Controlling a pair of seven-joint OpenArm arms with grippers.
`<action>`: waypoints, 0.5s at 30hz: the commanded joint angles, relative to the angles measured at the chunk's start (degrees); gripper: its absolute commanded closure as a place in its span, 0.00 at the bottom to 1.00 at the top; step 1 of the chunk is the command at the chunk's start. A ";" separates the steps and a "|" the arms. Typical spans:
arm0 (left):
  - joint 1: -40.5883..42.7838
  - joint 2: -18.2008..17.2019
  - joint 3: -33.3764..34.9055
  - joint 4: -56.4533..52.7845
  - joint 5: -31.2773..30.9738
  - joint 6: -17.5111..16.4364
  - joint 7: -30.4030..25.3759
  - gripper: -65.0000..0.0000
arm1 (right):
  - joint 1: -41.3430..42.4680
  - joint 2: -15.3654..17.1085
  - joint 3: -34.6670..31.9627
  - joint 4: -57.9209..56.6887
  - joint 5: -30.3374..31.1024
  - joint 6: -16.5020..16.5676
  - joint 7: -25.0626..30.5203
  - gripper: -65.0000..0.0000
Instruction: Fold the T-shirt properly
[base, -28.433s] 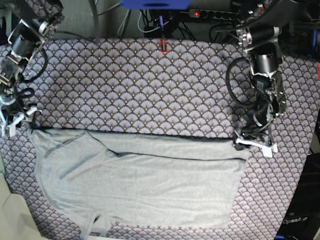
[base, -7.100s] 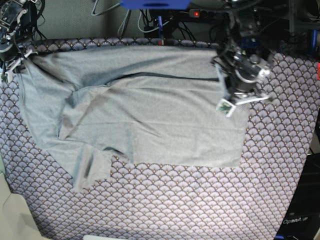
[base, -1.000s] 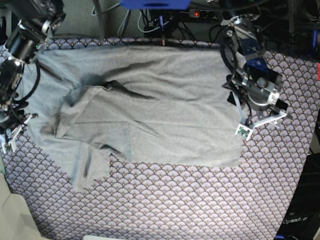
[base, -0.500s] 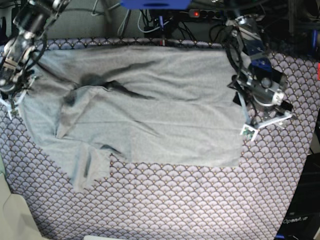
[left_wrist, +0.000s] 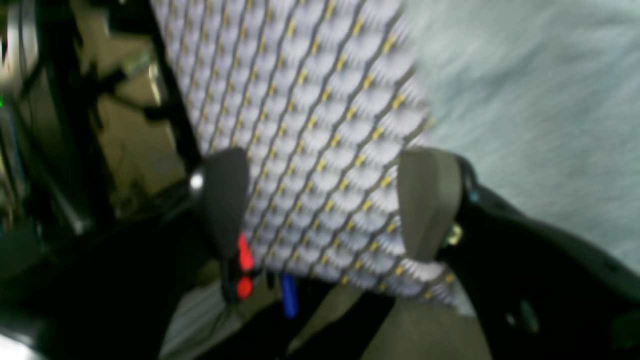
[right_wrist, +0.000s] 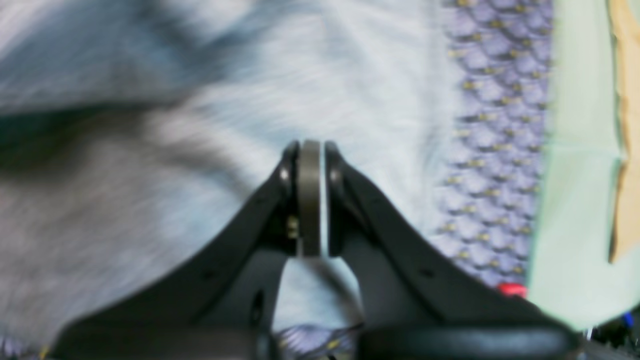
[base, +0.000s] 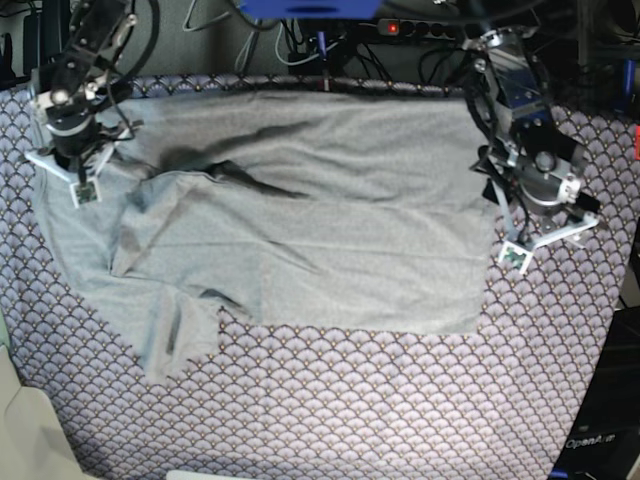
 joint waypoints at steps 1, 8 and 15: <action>-0.83 -0.26 -0.12 0.83 0.07 0.27 -0.75 0.31 | -1.13 0.25 -1.69 0.71 0.38 -0.27 0.70 1.00; -0.57 -1.93 -0.56 0.83 -0.01 0.27 -0.75 0.31 | -4.73 0.16 -9.16 0.89 0.38 -0.27 0.61 1.00; -0.57 -1.93 -0.56 0.83 -0.01 0.27 -0.75 0.31 | -5.44 0.25 -13.55 0.80 0.38 -0.27 0.61 1.00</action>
